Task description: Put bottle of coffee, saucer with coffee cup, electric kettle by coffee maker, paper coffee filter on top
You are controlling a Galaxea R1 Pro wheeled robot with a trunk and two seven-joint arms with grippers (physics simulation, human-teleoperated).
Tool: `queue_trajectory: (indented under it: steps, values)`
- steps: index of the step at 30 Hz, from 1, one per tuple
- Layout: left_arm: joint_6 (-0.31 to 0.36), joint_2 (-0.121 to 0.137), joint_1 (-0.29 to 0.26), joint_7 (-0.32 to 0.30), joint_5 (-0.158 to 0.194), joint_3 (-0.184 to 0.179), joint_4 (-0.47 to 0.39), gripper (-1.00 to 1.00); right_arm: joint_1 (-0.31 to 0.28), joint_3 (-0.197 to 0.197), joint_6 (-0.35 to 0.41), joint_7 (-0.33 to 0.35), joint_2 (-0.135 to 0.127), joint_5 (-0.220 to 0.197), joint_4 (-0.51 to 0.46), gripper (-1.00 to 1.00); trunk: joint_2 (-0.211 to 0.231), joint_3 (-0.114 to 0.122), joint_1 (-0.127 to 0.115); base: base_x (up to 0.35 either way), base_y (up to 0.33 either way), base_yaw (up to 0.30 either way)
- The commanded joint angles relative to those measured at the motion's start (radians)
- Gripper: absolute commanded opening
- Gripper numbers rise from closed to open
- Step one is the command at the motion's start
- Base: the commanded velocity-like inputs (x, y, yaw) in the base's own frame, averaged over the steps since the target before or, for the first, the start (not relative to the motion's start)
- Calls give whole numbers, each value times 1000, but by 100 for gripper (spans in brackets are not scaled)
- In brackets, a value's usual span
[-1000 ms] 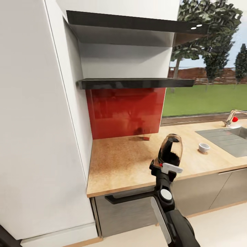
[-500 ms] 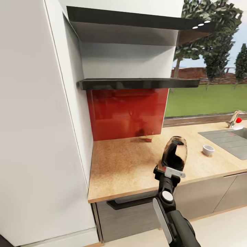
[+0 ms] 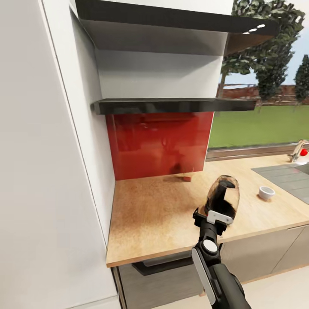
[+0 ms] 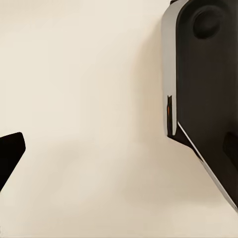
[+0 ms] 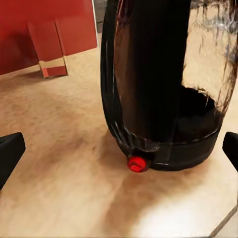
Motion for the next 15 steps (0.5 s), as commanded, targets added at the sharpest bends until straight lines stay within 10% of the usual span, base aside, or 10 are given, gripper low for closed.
queue_trajectory:
  steps: [1, 15]
  values:
    - [-5, 0, 0, 2, 5, -8, 1, 100, -1, 2, 5, -6, 0, -5, -2, 100, -2, -2, 1, 119, 0, 0]
    - [-5, -1, 3, 2, 5, -8, 1, 100, -1, 0, 5, -6, -2, -5, -1, 100, -2, -2, 1, 84, -42, 0]
